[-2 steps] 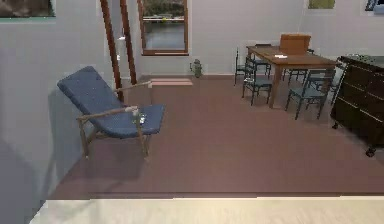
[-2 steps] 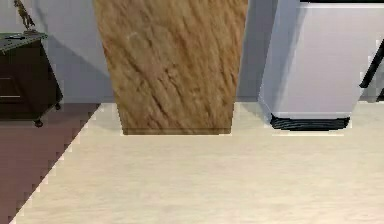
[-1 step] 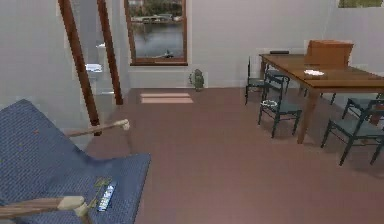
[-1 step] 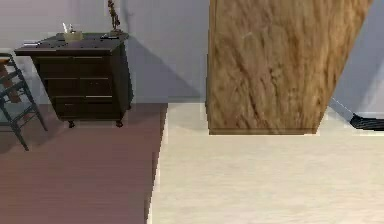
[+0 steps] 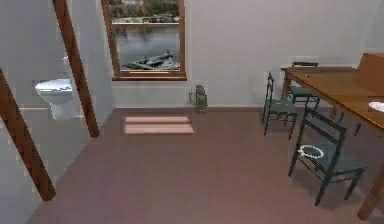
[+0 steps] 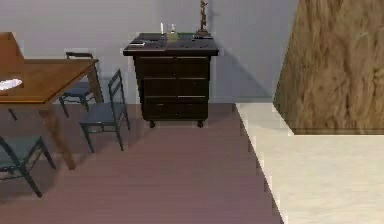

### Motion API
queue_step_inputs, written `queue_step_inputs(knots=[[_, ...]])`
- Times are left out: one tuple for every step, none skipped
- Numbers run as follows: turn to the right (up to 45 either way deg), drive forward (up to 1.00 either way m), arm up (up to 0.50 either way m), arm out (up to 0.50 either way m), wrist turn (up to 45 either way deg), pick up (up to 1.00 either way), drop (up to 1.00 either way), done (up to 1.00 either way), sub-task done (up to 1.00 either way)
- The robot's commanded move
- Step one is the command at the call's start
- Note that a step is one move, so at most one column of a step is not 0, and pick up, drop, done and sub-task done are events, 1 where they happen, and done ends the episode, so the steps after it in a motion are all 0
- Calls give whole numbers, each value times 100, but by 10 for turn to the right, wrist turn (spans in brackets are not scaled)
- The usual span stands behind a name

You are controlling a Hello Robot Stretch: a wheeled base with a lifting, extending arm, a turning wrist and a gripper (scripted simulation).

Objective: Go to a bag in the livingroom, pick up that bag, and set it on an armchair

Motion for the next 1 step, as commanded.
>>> queue_step_inputs(knots=[[0, 100, 0, 0, 0, 0, 0, 0, 0]])
